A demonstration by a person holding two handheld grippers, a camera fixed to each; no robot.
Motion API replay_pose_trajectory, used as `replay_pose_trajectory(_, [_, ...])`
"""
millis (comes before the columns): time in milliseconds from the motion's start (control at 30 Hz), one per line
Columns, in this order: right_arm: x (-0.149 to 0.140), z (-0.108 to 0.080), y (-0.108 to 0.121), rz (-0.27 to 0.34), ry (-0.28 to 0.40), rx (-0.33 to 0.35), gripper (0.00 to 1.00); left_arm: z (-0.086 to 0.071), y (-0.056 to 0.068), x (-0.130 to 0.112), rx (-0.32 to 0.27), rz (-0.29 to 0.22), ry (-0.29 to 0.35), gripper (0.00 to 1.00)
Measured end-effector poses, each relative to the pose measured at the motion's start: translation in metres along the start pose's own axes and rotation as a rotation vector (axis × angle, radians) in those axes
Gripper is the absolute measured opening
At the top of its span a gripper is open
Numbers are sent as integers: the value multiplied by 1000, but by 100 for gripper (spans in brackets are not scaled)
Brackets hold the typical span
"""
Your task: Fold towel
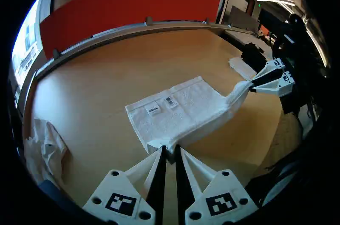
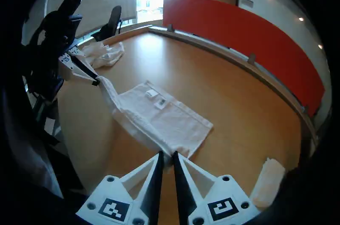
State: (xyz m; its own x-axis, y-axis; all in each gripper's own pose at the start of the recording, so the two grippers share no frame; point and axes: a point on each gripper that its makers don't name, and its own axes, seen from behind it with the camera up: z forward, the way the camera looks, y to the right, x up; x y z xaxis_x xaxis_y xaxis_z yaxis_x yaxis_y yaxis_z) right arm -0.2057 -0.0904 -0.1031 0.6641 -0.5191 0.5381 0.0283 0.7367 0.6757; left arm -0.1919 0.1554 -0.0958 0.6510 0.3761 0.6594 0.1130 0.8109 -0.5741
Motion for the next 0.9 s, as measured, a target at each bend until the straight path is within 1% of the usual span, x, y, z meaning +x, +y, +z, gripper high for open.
replay_pose_trajectory(167, [5, 14, 13, 11, -5, -10, 17, 12, -11, 10, 27, -9, 6, 14])
replay_pose_trajectory(400, [11, 31, 30, 12, -12, -30, 17, 29, -23, 19, 53, -4, 0, 14])
replay_pose_trajectory(667, [12, 46, 39, 27, -21, -31, 17, 44, -36, 24, 70, -12, -5, 14])
replay_pose_trajectory(900, [9, 55, 42, 34, -36, -34, 17, 56, -41, 23, 78, -13, -16, 14])
